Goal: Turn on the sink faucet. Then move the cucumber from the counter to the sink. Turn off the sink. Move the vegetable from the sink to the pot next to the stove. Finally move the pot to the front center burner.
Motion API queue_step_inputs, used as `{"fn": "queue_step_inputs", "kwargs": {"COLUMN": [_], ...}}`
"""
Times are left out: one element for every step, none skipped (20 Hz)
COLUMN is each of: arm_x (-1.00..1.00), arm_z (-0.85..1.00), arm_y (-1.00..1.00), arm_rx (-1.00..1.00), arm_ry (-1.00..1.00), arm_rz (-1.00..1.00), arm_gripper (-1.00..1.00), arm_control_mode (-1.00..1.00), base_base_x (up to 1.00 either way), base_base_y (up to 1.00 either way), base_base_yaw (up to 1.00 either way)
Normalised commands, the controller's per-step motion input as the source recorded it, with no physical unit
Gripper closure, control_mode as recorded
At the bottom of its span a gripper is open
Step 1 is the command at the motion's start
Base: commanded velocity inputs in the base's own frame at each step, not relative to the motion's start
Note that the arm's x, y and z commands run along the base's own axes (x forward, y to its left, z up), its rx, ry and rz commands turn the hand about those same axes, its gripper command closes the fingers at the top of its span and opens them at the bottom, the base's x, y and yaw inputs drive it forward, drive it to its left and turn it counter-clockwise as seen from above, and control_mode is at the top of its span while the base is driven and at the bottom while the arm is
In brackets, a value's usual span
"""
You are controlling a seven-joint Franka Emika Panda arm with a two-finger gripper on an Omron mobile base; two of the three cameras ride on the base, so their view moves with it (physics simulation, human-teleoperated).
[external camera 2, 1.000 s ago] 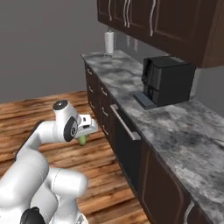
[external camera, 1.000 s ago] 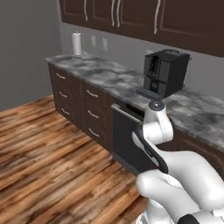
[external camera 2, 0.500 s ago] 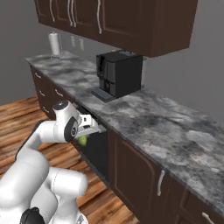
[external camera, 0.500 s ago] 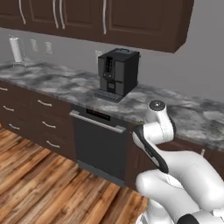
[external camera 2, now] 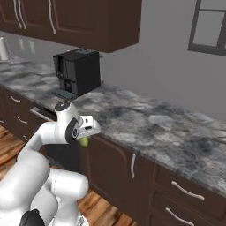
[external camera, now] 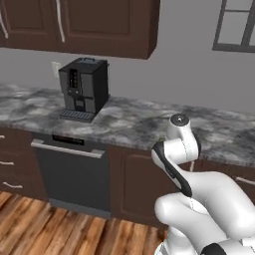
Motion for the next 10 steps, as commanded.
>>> {"fn": "queue_step_inputs", "kwargs": {"arm_x": [0.00,0.00,0.00,0.00,0.00,0.00,0.00,0.00,0.00,0.00], "arm_z": [0.00,0.00,0.00,0.00,0.00,0.00,0.00,0.00,0.00,0.00], "arm_y": [0.00,0.00,0.00,0.00,0.00,0.00,0.00,0.00,0.00,0.00], "arm_rx": [0.00,0.00,0.00,0.00,0.00,0.00,0.00,0.00,0.00,0.00], "arm_ry": [0.00,0.00,0.00,0.00,0.00,0.00,0.00,0.00,0.00,0.00], "arm_rz": [0.00,0.00,0.00,0.00,0.00,0.00,0.00,0.00,0.00,0.00], "arm_gripper": [1.00,1.00,1.00,1.00,1.00,1.00,1.00,1.00,1.00,1.00], "arm_control_mode": [1.00,1.00,1.00,1.00,1.00,1.00,1.00,1.00,1.00,1.00], "base_base_x": [0.00,0.01,0.05,0.07,0.09,0.11,0.13,0.14,0.16,0.20], "base_base_y": [-0.49,-0.47,-0.48,-0.50,-0.57,-0.56,-0.55,-0.54,-0.56,-0.56], "base_base_yaw": [-0.43,-0.42,-0.40,-0.39,-0.37,-0.36,-0.35,-0.34,-0.33,-0.31]}}
